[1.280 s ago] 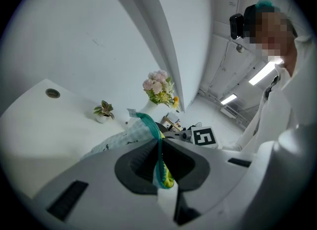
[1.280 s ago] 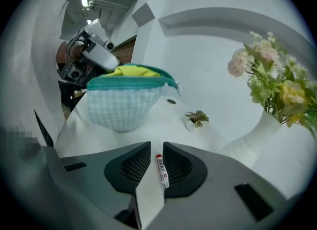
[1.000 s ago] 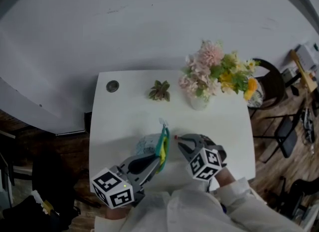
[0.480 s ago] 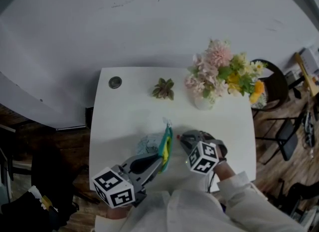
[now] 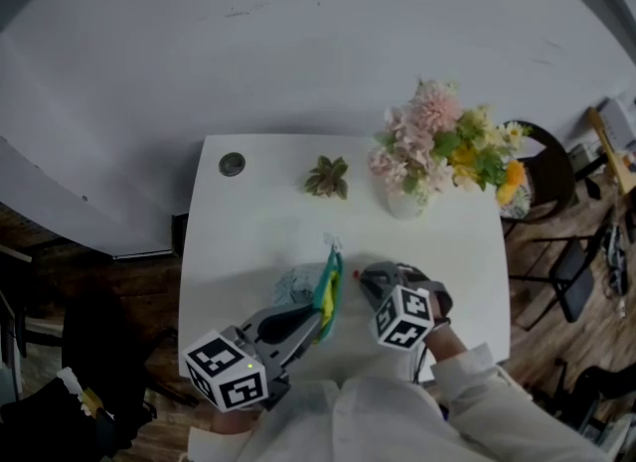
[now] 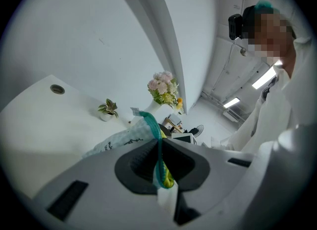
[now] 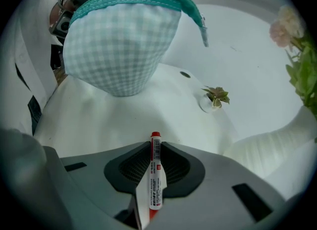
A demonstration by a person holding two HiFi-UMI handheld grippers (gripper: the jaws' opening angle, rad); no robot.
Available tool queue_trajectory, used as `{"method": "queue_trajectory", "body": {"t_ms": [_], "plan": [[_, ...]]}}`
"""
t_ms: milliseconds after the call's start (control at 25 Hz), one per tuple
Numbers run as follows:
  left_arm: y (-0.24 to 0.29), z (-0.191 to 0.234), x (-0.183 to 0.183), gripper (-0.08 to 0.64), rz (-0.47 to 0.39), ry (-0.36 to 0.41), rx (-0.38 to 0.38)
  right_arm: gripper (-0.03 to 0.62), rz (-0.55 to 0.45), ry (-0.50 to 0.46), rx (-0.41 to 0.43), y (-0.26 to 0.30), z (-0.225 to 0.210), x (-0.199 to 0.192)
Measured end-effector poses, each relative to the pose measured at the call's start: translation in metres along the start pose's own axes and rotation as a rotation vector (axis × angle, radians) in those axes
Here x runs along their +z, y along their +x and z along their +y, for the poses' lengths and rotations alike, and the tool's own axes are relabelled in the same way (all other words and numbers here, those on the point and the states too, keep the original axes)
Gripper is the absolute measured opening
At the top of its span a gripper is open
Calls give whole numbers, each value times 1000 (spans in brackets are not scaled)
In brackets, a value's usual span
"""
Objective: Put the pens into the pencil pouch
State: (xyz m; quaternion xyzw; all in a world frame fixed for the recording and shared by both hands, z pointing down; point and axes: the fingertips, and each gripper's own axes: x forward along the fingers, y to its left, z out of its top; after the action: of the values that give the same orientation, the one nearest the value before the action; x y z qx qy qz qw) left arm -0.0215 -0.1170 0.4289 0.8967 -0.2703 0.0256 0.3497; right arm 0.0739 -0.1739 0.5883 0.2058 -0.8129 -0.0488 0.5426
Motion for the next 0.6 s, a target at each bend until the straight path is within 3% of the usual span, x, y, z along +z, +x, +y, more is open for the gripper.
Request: {"method": "queue_trajectory", "body": {"t_ms": [600], "plan": [[-6,-2,-7,32,22,58,14,60,-298,236,-145,-53,-4,32]]}}
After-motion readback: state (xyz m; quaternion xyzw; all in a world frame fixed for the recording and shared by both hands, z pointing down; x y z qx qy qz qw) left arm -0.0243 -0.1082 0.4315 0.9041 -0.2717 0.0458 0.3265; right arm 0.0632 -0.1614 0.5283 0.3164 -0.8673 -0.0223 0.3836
